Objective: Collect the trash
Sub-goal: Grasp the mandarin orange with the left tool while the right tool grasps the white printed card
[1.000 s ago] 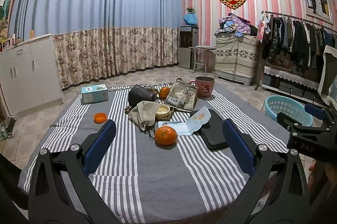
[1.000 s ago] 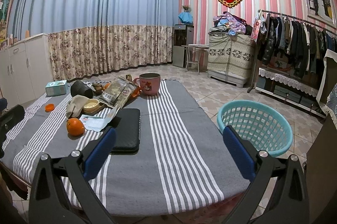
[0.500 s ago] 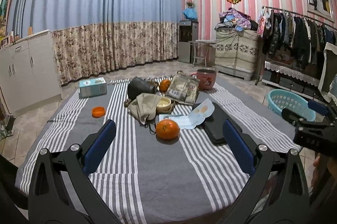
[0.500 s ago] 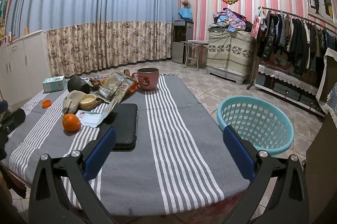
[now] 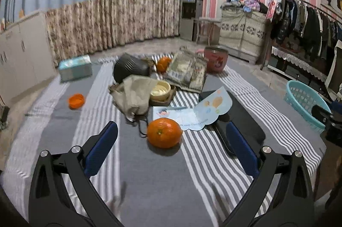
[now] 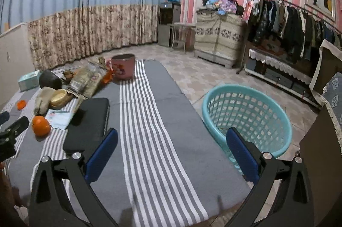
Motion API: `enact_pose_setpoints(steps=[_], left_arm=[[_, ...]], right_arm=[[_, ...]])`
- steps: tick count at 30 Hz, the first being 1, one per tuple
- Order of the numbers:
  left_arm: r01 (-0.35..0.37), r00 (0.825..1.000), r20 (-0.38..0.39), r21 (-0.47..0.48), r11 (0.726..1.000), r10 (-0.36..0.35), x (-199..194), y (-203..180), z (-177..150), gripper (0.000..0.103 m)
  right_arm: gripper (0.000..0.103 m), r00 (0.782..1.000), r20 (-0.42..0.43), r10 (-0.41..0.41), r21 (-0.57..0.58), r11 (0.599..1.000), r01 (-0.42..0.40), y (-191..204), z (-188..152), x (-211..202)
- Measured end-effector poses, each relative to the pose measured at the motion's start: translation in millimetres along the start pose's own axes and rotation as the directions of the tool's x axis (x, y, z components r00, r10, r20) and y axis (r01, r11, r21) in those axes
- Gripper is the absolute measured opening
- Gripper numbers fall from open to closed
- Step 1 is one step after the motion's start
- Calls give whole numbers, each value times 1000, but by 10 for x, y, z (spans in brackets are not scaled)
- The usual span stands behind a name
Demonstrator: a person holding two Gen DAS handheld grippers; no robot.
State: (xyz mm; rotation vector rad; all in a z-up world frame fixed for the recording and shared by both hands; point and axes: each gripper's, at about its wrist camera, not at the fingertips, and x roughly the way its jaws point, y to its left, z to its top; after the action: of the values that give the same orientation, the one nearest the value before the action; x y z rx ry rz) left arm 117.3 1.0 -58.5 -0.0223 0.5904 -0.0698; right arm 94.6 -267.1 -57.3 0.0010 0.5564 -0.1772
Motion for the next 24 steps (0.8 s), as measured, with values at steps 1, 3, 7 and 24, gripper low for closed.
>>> enact_pose_setpoints(steps=[1,3,7,24], left_arm=[[-4,1000,-17,-6,1000,3,72,9,2,97],[-9,997,-73,-21,1000,8,247,29,2,92],[-11,984,-176,-43,999,3,535,87,11,85],[-31,990,-136,28,999,35,340,436,122,39]], right_arm=[[99,1000,-16,5,0,1000,-5,25,20,82],[99,1000,-30,5,9,1000,-5,8,37,164],[99,995,-67,70,45,997,-67,46,65,360],[96,977,-137,165,-114,977,-182,938,323,553]])
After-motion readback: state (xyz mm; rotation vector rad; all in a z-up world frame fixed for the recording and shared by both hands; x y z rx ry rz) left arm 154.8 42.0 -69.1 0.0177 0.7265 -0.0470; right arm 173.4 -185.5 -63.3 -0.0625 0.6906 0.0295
